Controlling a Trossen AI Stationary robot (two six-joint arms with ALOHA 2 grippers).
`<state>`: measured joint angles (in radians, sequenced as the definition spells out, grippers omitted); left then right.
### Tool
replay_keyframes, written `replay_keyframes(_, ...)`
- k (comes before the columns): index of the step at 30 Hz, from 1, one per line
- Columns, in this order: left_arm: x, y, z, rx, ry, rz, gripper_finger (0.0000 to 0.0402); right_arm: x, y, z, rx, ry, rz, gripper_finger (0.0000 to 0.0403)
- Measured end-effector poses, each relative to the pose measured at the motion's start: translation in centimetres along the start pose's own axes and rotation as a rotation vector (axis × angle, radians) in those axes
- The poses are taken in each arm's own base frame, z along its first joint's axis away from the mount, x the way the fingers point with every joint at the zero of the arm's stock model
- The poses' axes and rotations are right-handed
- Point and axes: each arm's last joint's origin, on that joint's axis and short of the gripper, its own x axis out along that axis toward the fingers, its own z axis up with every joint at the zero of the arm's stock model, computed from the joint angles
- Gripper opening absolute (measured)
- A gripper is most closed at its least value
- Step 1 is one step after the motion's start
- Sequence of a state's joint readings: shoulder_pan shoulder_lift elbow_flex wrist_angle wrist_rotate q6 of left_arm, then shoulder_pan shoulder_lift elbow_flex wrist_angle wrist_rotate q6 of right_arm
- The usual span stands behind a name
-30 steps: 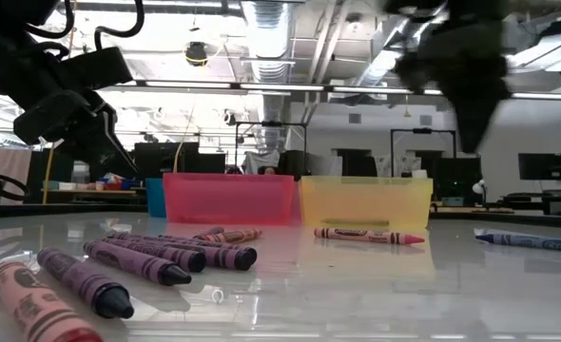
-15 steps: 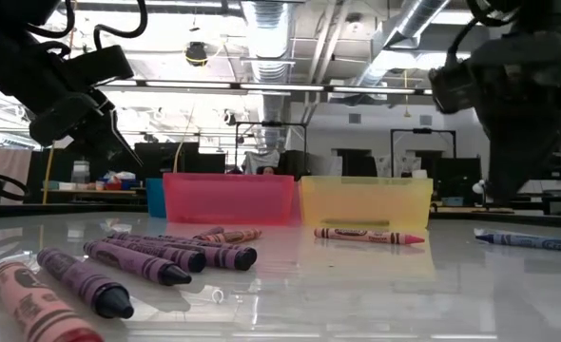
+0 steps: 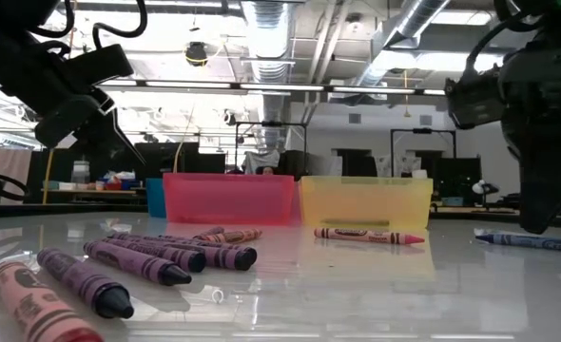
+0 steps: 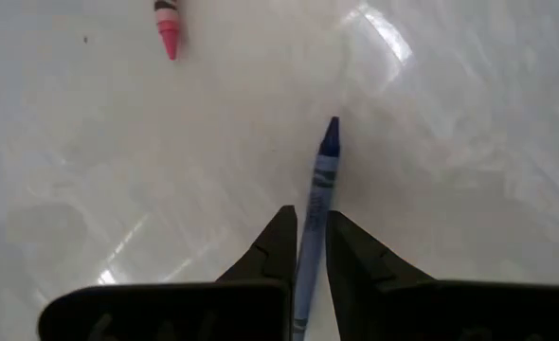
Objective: Sort crayons
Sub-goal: Put the blue crayon into the blue bin
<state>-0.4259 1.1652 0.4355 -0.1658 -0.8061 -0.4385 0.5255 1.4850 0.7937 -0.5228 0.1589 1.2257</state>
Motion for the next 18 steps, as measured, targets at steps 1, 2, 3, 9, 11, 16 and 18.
replay_keyframes(1,0.0,0.0,0.0,0.0,-0.003,0.007,0.0094,0.0,0.1,0.0,0.002,-0.001,0.005,0.0056)
replay_keyframes(2,0.0,0.0,0.0,0.001,-0.005,0.012,0.0094,0.0,0.1,-0.1,0.0,-0.002,0.01,0.0056)
replay_keyframes(3,0.0,0.1,0.0,0.001,-0.008,0.017,0.0094,0.0,0.2,-0.2,-0.001,-0.002,0.013,0.0056)
replay_keyframes(9,0.0,0.1,0.0,-0.001,-0.014,0.029,0.0094,0.0,0.2,-0.2,-0.011,0.001,0.01,0.0056)
replay_keyframes(11,0.0,0.1,0.0,-0.008,-0.013,0.027,0.0094,0.1,0.2,-0.2,-0.023,0.002,0.006,0.0056)
replay_keyframes(16,0.0,0.1,0.0,-0.012,-0.012,0.026,0.0094,1.2,0.1,-0.5,-0.043,0.028,-0.041,0.0056)
replay_keyframes(18,0.0,0.1,0.0,-0.019,-0.012,0.026,0.0094,1.9,0.1,-0.6,-0.058,0.055,-0.056,0.0056)
